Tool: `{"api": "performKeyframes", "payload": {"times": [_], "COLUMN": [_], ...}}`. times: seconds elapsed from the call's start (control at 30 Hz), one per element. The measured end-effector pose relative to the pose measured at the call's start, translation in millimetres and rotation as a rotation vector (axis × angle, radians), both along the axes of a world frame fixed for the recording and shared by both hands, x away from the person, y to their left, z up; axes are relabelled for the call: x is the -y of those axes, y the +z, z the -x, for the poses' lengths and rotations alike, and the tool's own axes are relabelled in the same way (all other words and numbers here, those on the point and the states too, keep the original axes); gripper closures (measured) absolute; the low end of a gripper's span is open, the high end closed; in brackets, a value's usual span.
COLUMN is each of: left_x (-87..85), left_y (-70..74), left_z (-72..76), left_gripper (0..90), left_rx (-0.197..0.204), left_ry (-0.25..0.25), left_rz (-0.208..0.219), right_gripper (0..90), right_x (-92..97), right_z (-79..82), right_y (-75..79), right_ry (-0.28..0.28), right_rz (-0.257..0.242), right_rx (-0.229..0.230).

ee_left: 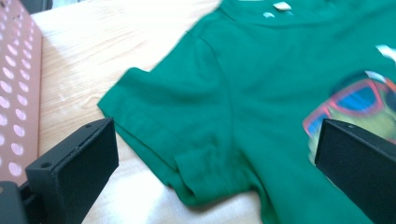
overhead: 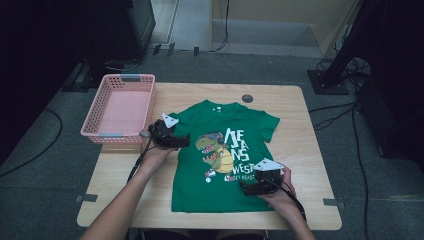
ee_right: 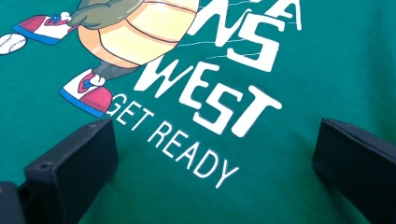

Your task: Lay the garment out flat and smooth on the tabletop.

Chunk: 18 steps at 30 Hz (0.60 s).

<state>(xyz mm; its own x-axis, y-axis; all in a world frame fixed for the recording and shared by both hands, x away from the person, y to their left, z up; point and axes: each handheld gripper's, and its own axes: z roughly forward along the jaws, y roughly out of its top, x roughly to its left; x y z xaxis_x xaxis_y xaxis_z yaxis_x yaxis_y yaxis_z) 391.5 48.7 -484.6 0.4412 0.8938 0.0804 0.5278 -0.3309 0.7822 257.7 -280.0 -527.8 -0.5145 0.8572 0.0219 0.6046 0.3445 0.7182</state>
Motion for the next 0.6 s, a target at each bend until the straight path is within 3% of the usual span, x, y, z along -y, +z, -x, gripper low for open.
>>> {"api": "performKeyframes", "payload": {"times": [0.2, 0.6], "left_x": [-2.7, -13.1], "left_y": [2.2, -2.9], "left_z": [20.2, 48.6], "left_gripper": [0.0, 0.0], "left_rx": [0.038, 0.048], "left_ry": [-0.020, -0.025], "left_rz": [0.001, 0.001], "right_gripper": [0.0, 0.0], "right_x": [0.0, 0.0], "right_z": [0.0, 0.0], "right_y": [0.0, 0.0], "right_ry": [-0.002, -0.004], "right_rz": [0.001, 0.002], "right_rx": [0.000, 0.000]}}
